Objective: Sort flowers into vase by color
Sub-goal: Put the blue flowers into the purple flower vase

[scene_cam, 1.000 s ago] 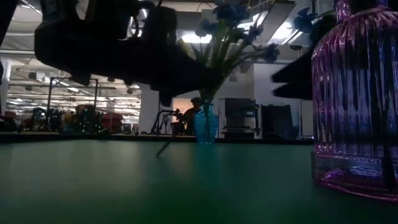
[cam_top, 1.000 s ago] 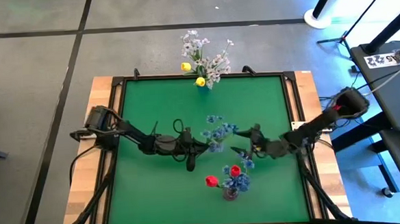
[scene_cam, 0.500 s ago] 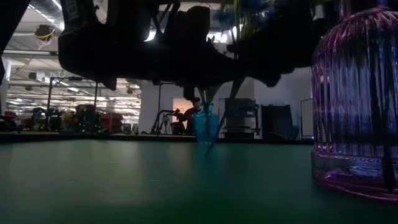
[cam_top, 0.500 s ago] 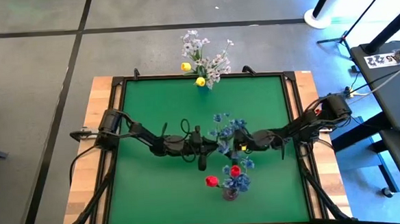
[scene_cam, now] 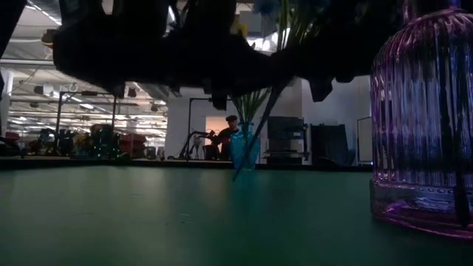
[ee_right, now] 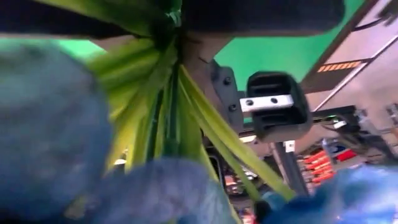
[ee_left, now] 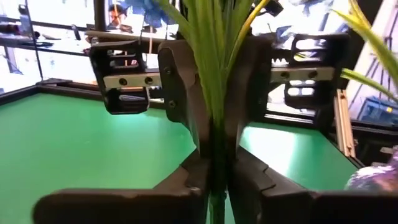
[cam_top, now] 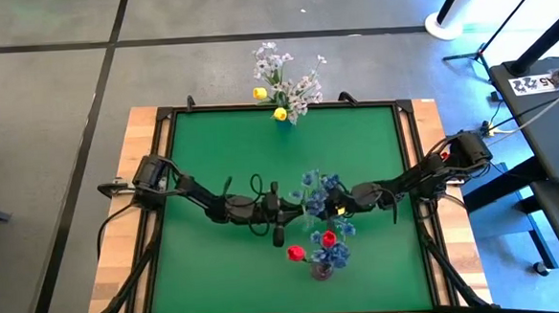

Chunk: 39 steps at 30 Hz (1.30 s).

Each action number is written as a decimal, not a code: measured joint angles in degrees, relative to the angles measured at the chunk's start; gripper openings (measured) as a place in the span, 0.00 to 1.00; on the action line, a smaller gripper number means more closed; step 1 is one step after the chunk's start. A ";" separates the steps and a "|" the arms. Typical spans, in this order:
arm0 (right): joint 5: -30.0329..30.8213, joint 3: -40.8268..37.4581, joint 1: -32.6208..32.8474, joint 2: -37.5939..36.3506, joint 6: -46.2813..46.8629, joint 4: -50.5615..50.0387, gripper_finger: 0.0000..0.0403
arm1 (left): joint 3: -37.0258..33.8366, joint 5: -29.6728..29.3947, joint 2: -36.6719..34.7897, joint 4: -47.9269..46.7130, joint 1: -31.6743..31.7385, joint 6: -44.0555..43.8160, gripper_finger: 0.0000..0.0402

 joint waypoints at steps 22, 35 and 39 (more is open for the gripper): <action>24.90 2.34 19.88 -49.46 6.27 -74.31 0.02 | 0.04 -10.43 -29.39 -53.90 -16.15 -4.86 0.33; 28.36 2.32 45.43 -37.39 14.98 -52.98 0.03 | 0.04 -10.82 -23.02 -51.51 -15.65 -13.60 0.33; 29.66 5.62 47.85 -30.65 5.19 -41.27 0.03 | 0.04 -9.83 -20.60 -48.05 -14.51 -14.59 0.33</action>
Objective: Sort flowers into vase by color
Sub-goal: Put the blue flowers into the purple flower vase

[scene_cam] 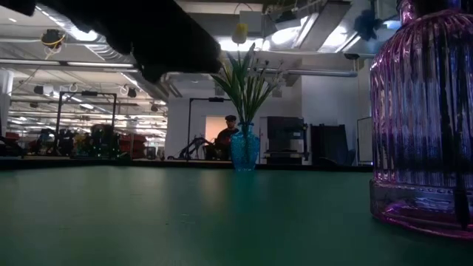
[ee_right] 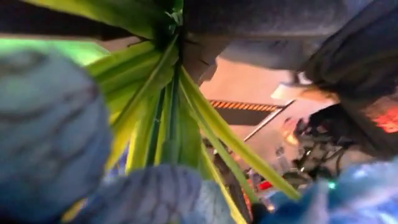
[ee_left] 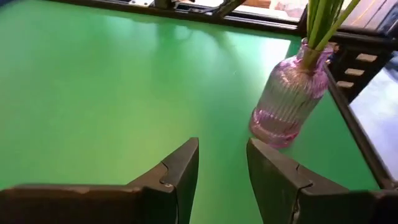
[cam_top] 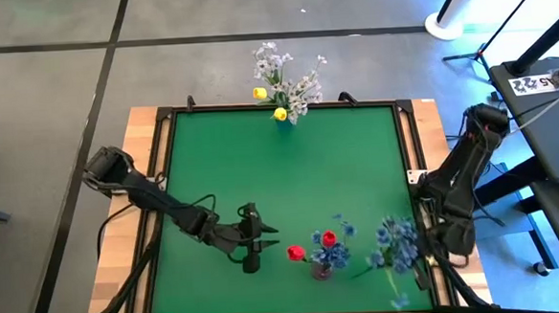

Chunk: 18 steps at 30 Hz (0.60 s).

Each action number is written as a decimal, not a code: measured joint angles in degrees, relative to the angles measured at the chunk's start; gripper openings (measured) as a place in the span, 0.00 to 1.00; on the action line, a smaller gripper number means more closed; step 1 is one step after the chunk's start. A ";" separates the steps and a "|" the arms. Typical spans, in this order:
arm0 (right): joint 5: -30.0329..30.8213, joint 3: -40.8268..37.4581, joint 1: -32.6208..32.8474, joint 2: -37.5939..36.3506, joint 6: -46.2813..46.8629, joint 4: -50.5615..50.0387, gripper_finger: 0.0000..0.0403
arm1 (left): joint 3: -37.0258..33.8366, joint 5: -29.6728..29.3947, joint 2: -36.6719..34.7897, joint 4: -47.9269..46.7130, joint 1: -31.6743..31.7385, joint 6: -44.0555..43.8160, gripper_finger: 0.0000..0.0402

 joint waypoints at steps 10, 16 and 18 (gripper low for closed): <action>6.85 19.64 -3.15 13.68 -5.71 -11.58 0.04 | 0.57 1.76 9.67 11.17 -0.48 -3.40 0.33; 6.72 24.78 -6.13 15.48 -0.75 -17.99 0.05 | 1.23 2.98 15.05 18.42 -1.92 -3.49 0.33; 6.43 25.32 -6.95 15.46 -0.64 -18.15 0.05 | 1.57 2.93 16.49 19.23 -2.44 -3.50 0.33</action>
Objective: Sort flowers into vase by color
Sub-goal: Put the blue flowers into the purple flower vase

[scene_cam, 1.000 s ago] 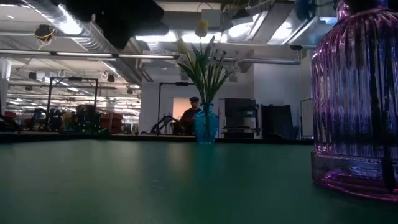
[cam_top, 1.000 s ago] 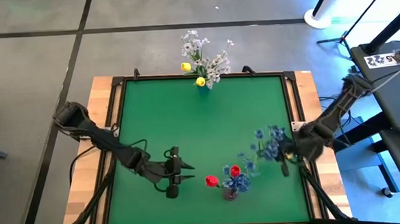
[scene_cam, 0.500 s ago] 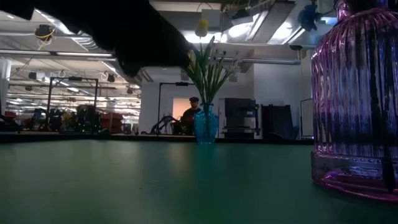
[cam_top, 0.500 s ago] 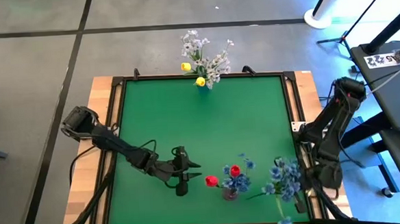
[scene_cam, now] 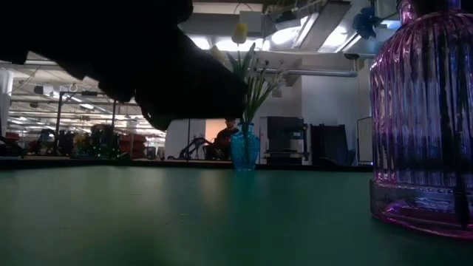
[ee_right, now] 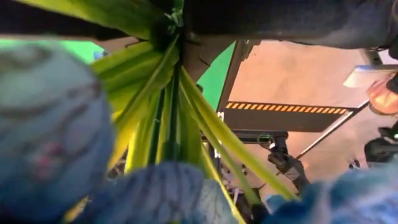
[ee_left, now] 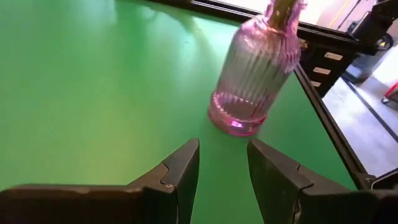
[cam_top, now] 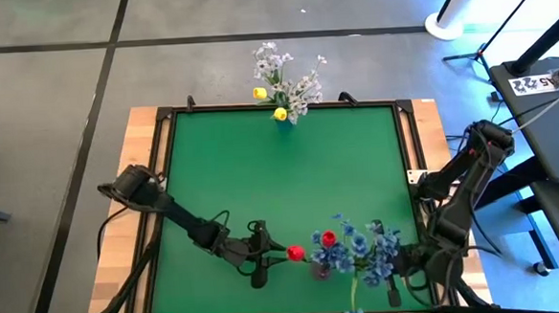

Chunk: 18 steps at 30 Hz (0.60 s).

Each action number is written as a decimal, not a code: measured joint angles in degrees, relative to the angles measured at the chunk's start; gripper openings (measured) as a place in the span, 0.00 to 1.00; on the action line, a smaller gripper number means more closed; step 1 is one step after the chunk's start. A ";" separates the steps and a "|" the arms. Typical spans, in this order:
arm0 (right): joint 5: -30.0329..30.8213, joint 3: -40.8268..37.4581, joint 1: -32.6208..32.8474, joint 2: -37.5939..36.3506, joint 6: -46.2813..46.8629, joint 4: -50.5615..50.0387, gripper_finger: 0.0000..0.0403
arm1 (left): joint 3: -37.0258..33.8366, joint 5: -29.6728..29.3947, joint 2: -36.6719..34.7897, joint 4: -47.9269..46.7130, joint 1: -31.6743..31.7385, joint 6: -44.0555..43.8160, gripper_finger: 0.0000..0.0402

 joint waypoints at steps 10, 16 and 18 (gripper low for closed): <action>-5.83 1.10 -4.37 0.39 3.53 -4.23 0.05 | 5.33 -0.02 6.85 1.24 0.39 0.90 0.33; -9.23 1.04 -5.76 1.09 3.08 -4.58 0.05 | 9.70 -0.18 9.07 1.28 0.57 3.89 0.33; -9.75 1.04 -5.74 1.05 3.07 -4.50 0.05 | 10.88 -0.13 9.49 1.18 0.69 4.98 0.33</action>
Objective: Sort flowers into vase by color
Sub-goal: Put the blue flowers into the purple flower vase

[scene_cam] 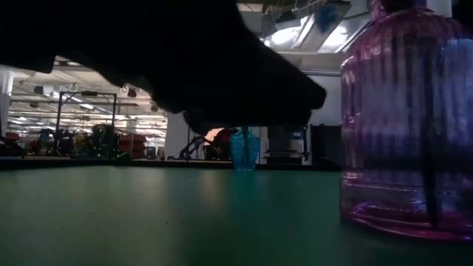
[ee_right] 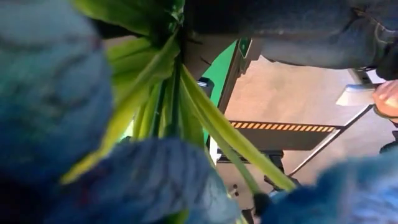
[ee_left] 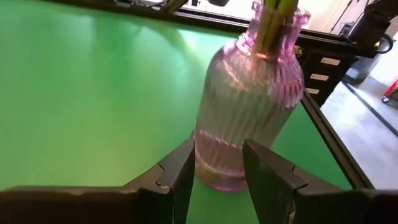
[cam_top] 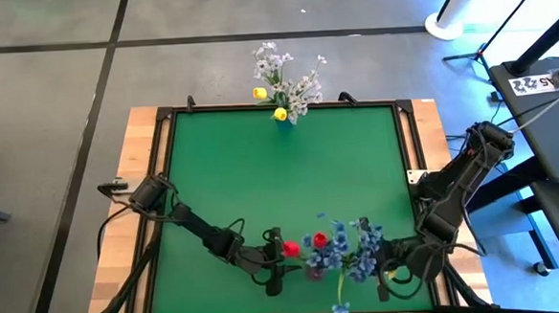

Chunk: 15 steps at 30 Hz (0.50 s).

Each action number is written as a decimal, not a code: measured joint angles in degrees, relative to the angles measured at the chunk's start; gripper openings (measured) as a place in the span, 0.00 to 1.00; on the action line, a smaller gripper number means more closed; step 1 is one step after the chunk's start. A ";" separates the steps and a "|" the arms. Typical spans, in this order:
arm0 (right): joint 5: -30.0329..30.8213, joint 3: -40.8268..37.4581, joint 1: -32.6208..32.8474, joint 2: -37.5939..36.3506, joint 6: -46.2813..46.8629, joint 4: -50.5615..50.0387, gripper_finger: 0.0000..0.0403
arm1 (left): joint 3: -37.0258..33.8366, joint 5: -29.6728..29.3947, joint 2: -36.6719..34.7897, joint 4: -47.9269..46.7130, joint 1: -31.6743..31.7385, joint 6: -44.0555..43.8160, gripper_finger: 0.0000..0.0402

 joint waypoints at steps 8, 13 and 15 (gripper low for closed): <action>0.11 -0.04 -0.20 0.02 -2.27 0.77 0.05 | 1.30 -0.05 0.01 0.57 1.36 1.91 0.33; -0.10 -0.04 -1.18 0.02 -3.42 0.97 0.05 | 1.30 -0.07 -0.01 1.07 2.24 1.96 0.33; -0.93 -0.04 -1.97 0.22 -3.78 1.13 0.05 | 1.30 -0.06 -0.01 1.40 2.51 1.99 0.33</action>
